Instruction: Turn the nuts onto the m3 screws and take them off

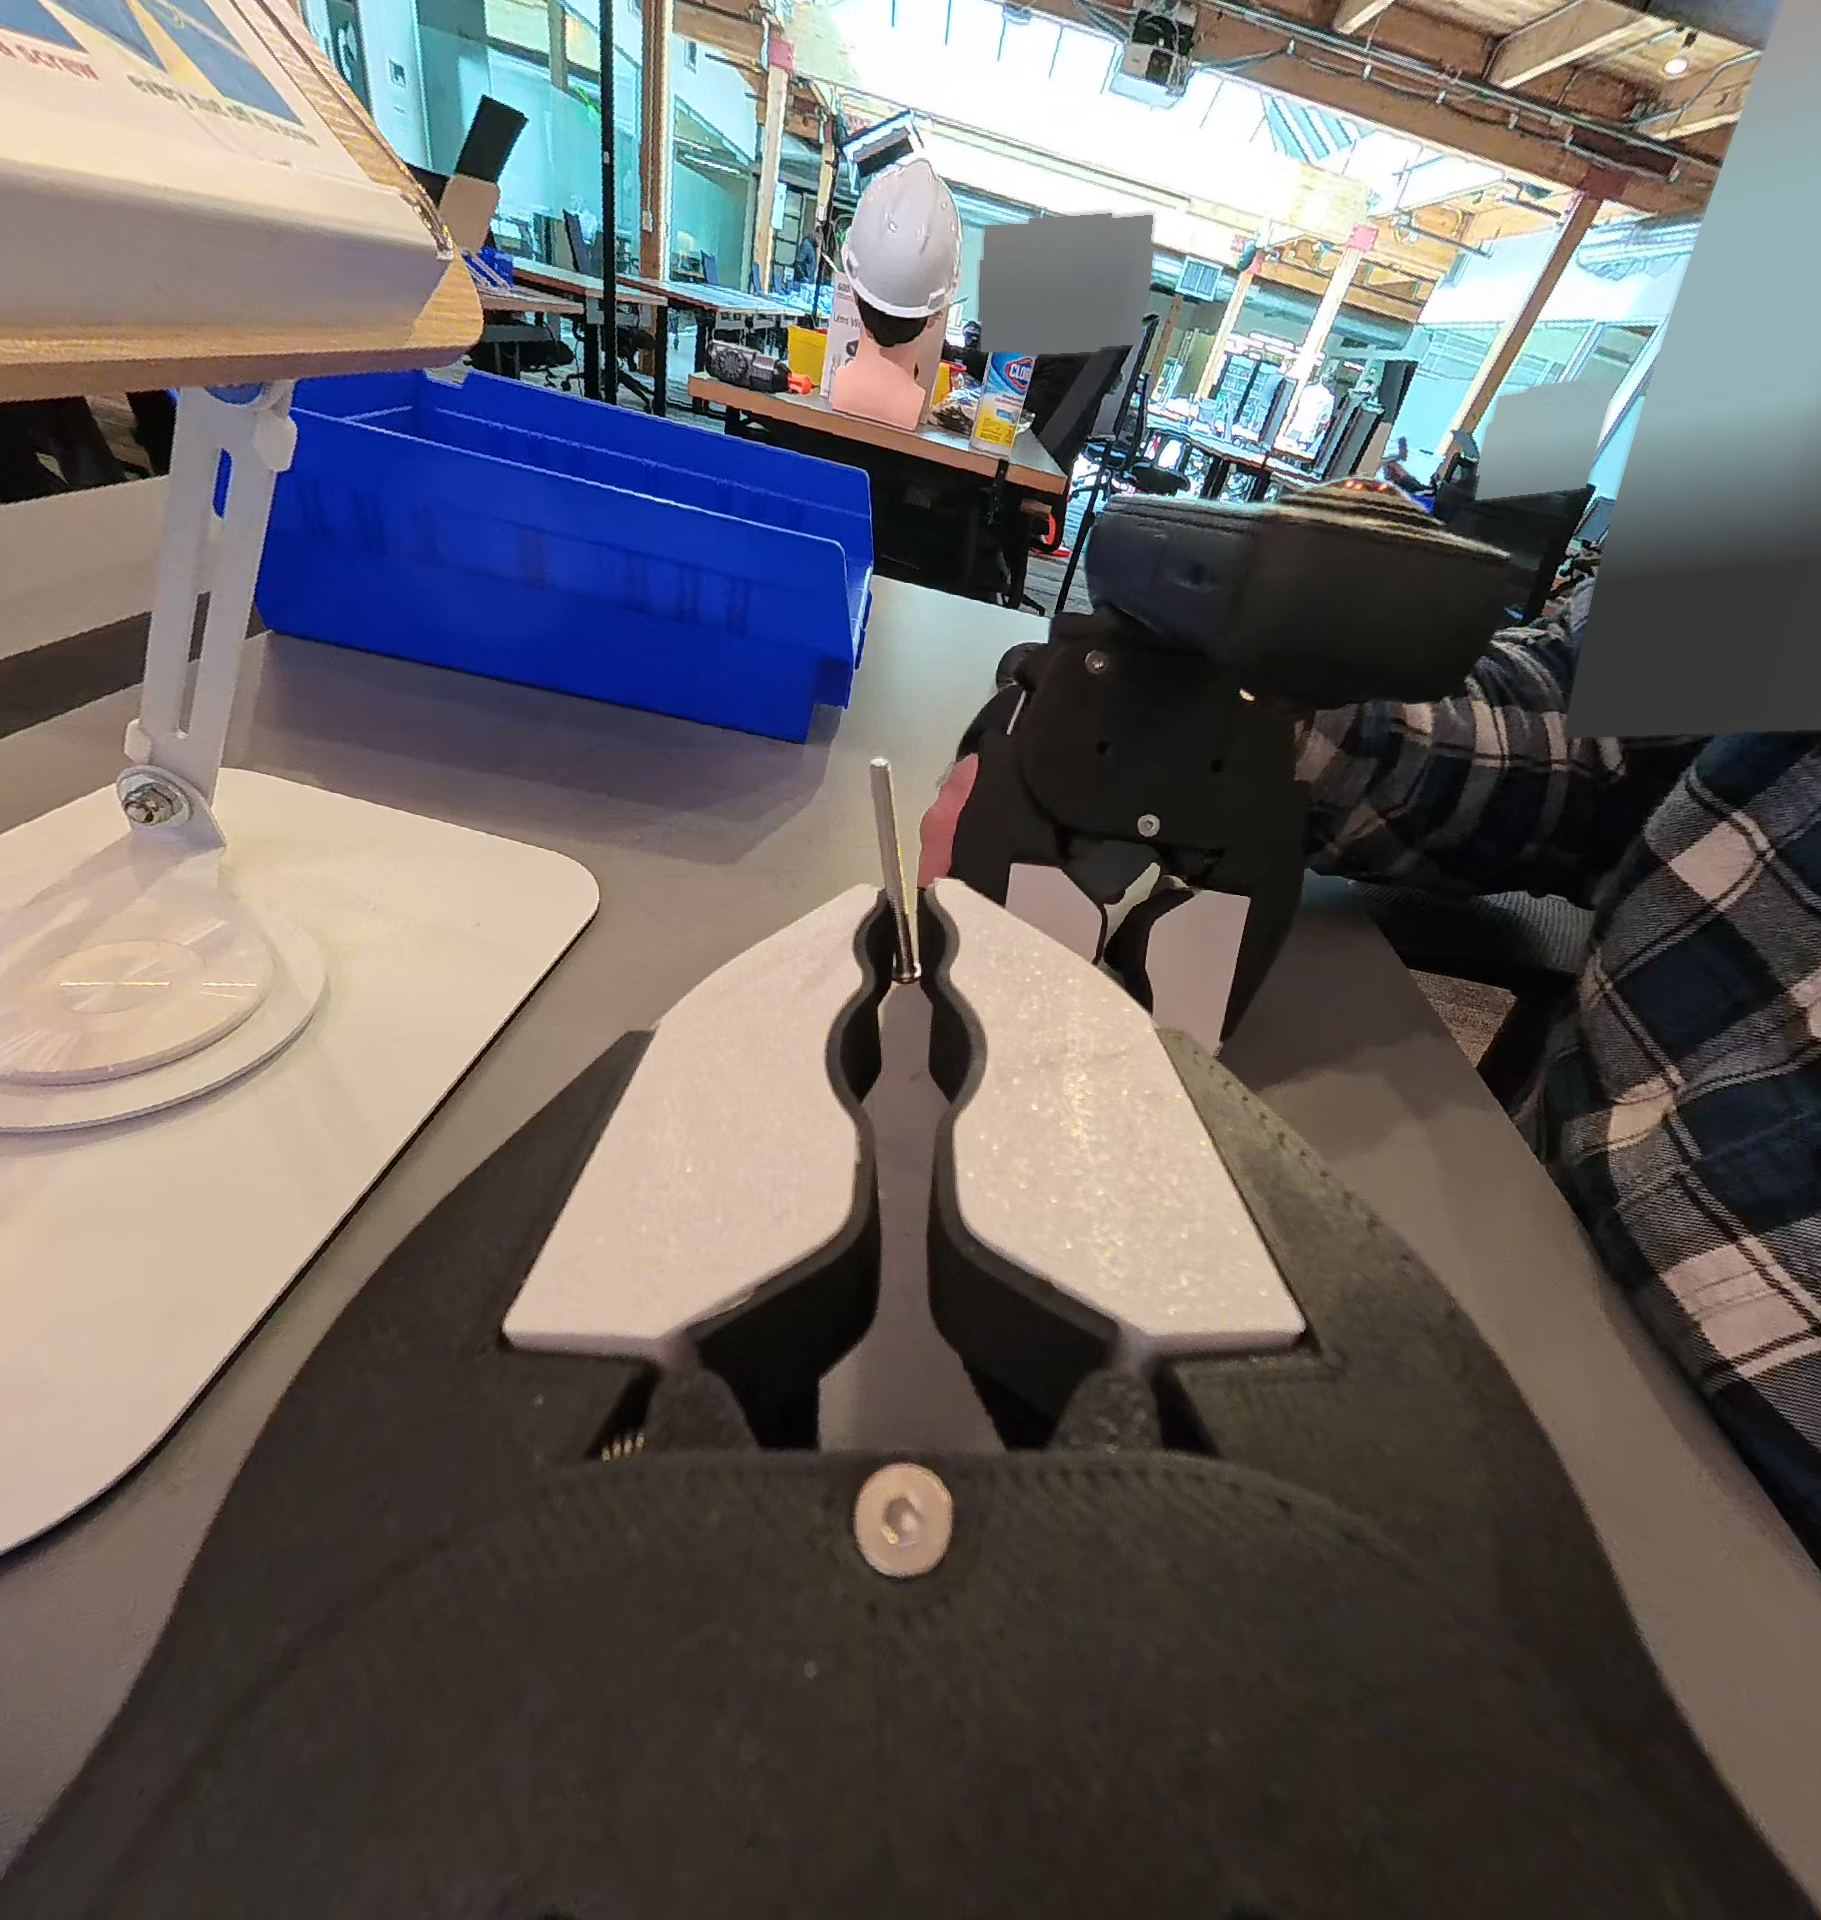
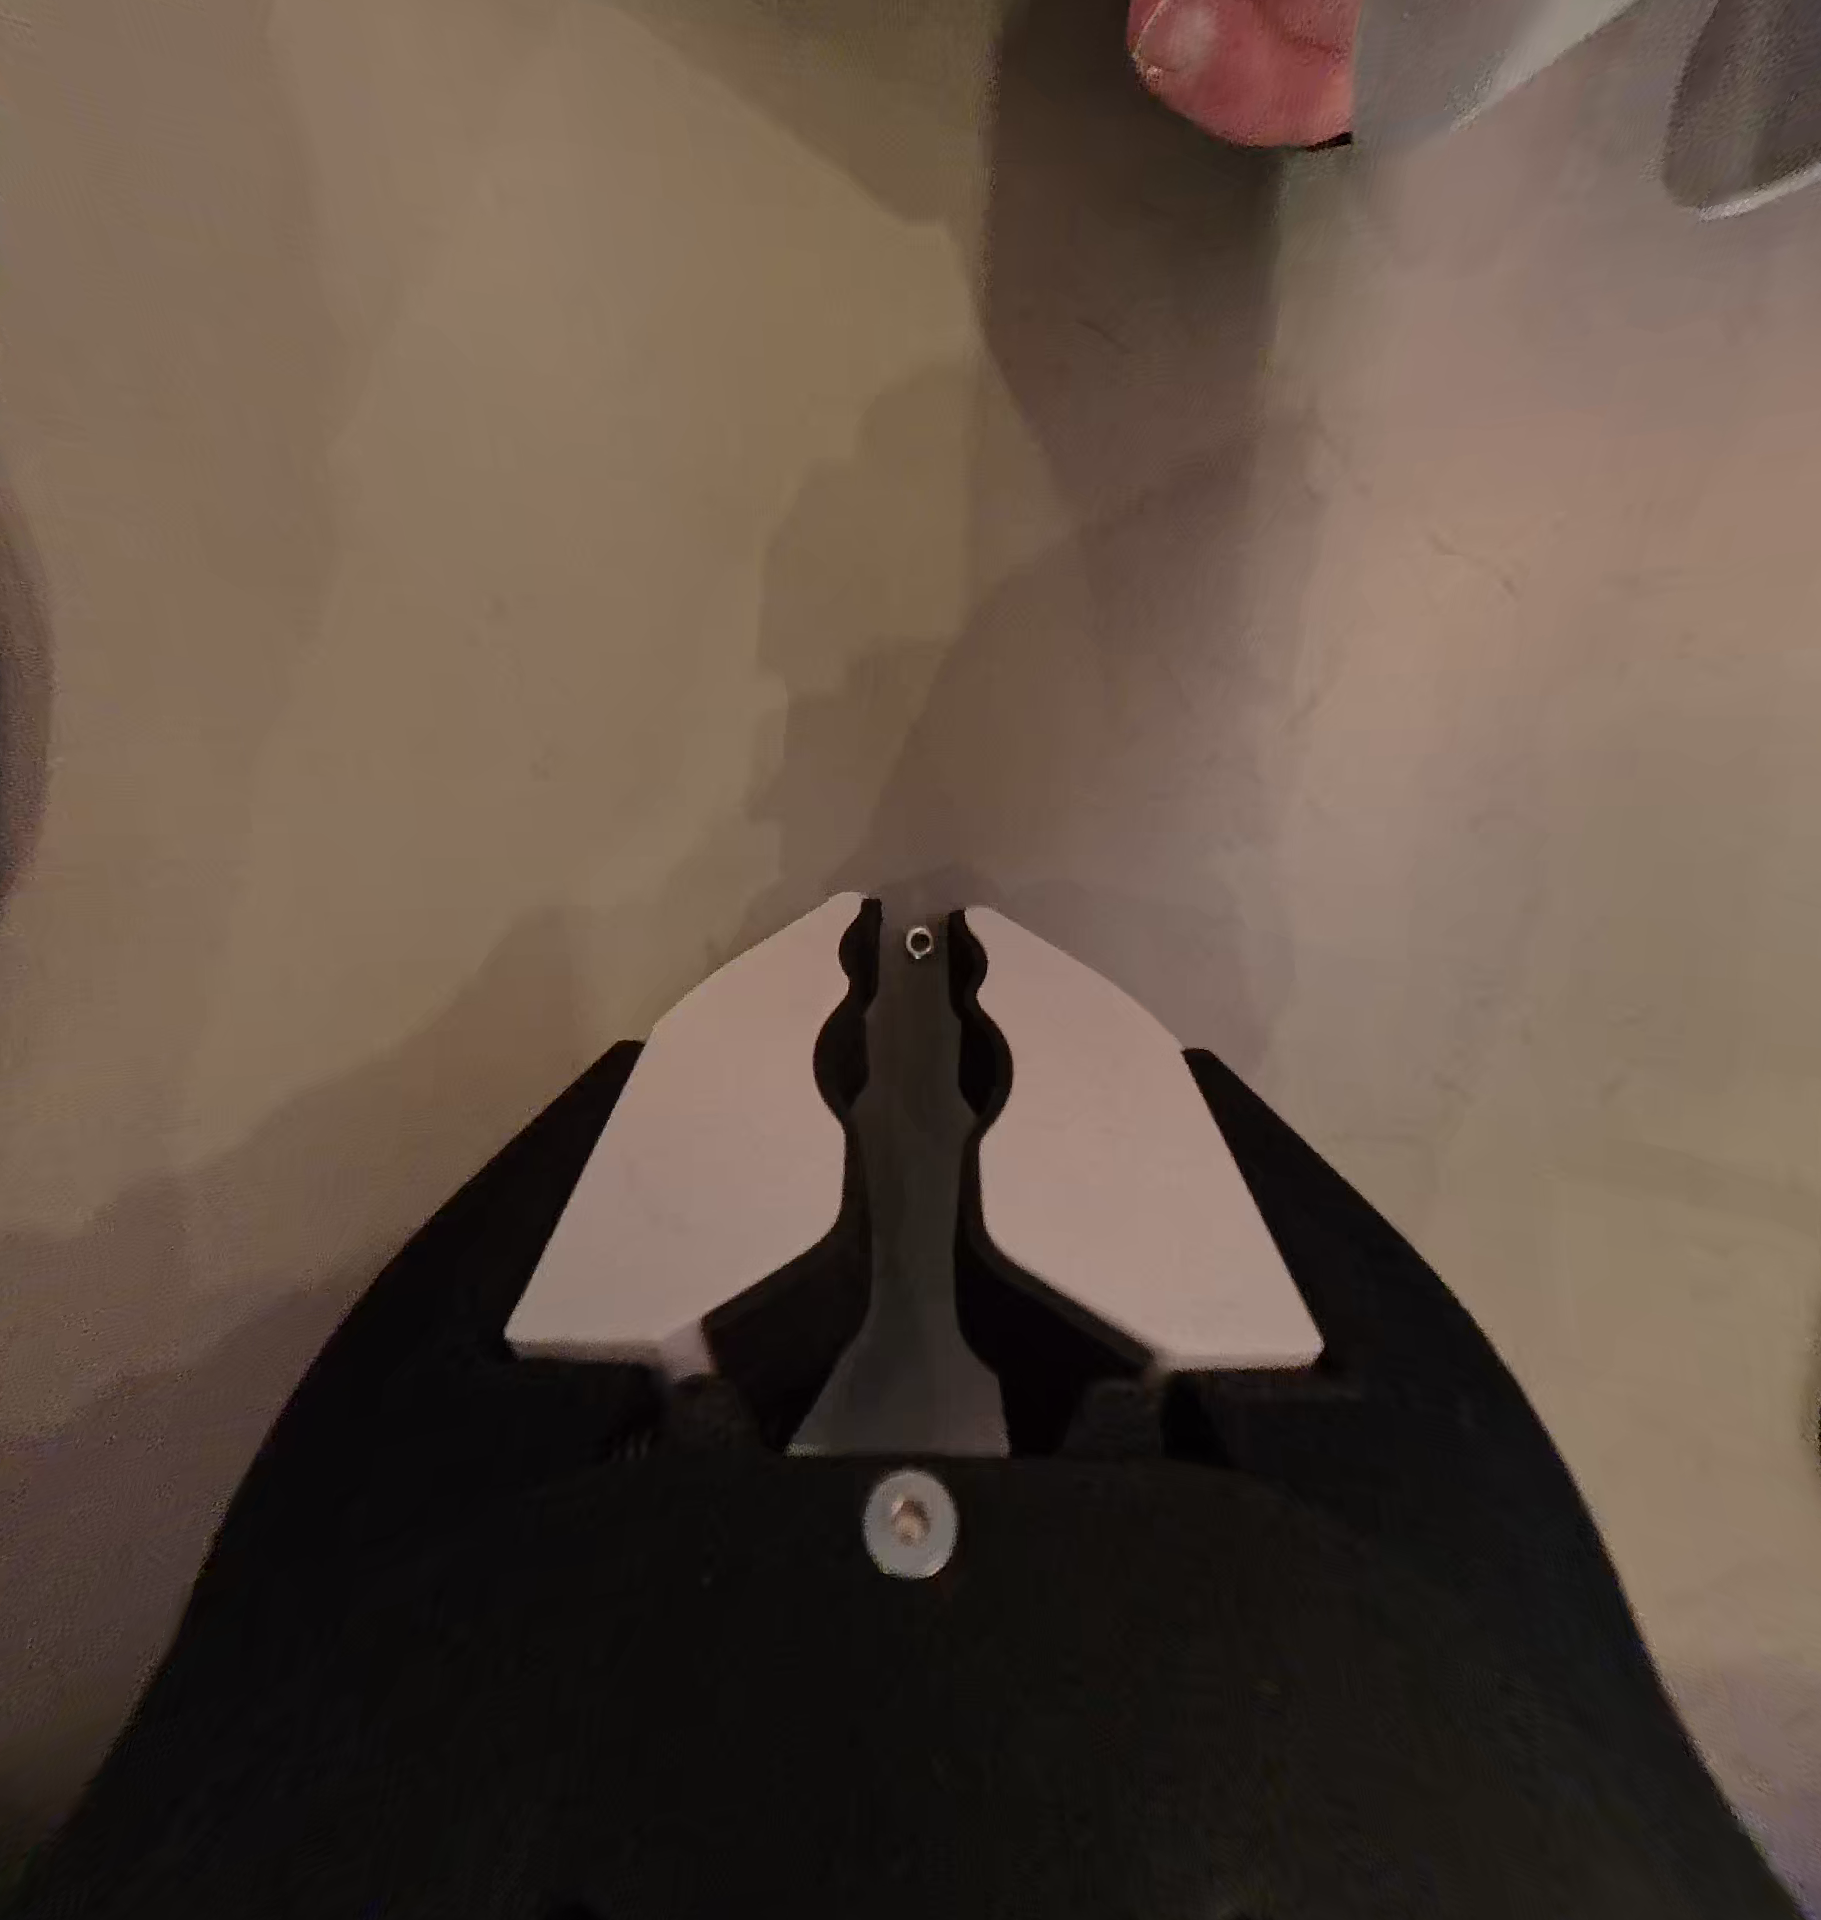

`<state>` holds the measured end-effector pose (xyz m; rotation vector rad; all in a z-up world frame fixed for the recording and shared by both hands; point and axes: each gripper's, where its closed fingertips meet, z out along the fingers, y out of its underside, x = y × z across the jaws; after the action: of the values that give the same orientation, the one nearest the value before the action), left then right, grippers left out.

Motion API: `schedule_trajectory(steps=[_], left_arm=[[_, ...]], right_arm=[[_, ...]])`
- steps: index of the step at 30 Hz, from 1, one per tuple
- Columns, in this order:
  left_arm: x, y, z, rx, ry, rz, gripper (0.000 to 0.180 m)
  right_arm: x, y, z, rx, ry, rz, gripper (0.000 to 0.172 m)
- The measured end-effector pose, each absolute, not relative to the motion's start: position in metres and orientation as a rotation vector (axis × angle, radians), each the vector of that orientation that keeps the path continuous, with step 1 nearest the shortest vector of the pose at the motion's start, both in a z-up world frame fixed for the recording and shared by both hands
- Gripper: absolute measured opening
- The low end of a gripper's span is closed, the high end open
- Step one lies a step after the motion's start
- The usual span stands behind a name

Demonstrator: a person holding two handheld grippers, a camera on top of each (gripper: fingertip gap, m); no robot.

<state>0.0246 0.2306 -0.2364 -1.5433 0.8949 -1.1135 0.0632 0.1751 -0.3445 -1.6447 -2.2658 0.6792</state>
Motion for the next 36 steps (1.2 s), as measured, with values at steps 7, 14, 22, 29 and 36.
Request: schedule_trajectory(steps=[7,14,22,29,36], left_arm=[[0.023,0.231,-0.236,-1.543,0.890,-1.112,0.004],[0.024,0.231,-0.237,-1.544,0.891,-1.116,0.004],[0.023,0.231,-0.237,-1.545,0.890,-1.122,0.004],[0.023,0.232,-0.238,-1.547,0.892,-1.122,0.004],[0.021,0.233,-0.240,-1.553,0.891,-1.122,0.004]], right_arm=[[0.067,0.173,-0.343,-1.604,-2.296,0.671,0.017],[0.070,0.172,-0.342,-1.549,-2.354,0.667,0.014],[0.070,0.171,-0.341,-1.488,-2.424,0.623,0.010],[0.072,0.168,-0.341,-1.339,-2.546,0.569,0.012],[0.073,0.166,-0.340,-1.236,-2.648,0.569,0.006]])
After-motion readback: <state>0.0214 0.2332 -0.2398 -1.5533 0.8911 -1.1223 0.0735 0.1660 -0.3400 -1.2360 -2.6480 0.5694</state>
